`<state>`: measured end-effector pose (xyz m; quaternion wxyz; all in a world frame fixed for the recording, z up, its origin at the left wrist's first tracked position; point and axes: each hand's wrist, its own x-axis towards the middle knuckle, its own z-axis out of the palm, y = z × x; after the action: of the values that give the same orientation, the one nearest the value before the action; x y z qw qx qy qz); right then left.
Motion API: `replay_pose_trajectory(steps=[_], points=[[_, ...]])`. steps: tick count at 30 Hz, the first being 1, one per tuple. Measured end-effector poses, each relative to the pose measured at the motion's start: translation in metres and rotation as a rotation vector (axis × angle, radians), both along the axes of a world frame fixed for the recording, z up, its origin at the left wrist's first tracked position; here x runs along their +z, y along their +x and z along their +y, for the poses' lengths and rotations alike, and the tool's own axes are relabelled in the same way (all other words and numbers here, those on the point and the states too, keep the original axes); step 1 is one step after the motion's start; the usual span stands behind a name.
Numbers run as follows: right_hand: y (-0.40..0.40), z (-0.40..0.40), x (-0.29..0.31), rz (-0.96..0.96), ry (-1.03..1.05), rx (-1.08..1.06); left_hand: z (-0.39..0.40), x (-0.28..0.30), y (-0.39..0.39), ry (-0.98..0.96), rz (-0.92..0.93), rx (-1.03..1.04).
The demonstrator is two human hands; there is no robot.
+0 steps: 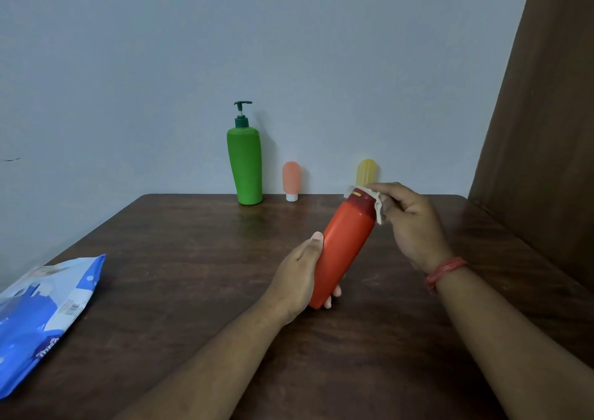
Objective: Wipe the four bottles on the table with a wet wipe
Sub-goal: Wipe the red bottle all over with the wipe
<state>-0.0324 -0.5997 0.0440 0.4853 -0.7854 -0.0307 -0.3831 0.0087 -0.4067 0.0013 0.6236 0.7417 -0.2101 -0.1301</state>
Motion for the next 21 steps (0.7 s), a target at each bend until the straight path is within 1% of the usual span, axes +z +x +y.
replay_pose_trajectory(steps=[1, 3, 4, 6, 7, 9, 12, 14, 17, 21], points=[[-0.001, 0.0, 0.0, -0.01, 0.07, 0.087, 0.001, -0.002, 0.0, -0.021, 0.044, -0.069], [0.0, -0.002, -0.001, -0.012, 0.112, 0.208, 0.005, 0.004, -0.002, -0.065, 0.091, -0.154], [0.001, -0.001, -0.001, 0.002, 0.122, 0.261, 0.006, 0.006, -0.002, -0.087, 0.105, -0.181], [0.005, -0.001, -0.005, 0.034, 0.18, 0.359, 0.005, 0.01, -0.005, -0.072, 0.115, -0.203], [0.006, 0.0, -0.006, 0.042, 0.217, 0.372, 0.006, 0.01, -0.004, -0.078, 0.122, -0.201], [0.007, 0.004, -0.008, 0.046, 0.252, 0.291, 0.007, 0.01, -0.004, -0.083, 0.132, -0.205], [0.009, 0.018, -0.009, 0.022, 0.188, 0.042, 0.008, 0.012, -0.004, -0.132, 0.184, -0.199], [0.011, 0.031, -0.012, -0.024, 0.21, -0.089, 0.008, 0.014, -0.005, -0.154, 0.234, -0.204], [0.008, 0.047, -0.013, -0.089, 0.342, -0.124, 0.009, 0.012, -0.005, -0.198, 0.284, -0.211], [0.002, 0.055, -0.008, -0.148, 0.489, -0.073, 0.01, 0.012, -0.008, -0.256, 0.328, -0.235]])
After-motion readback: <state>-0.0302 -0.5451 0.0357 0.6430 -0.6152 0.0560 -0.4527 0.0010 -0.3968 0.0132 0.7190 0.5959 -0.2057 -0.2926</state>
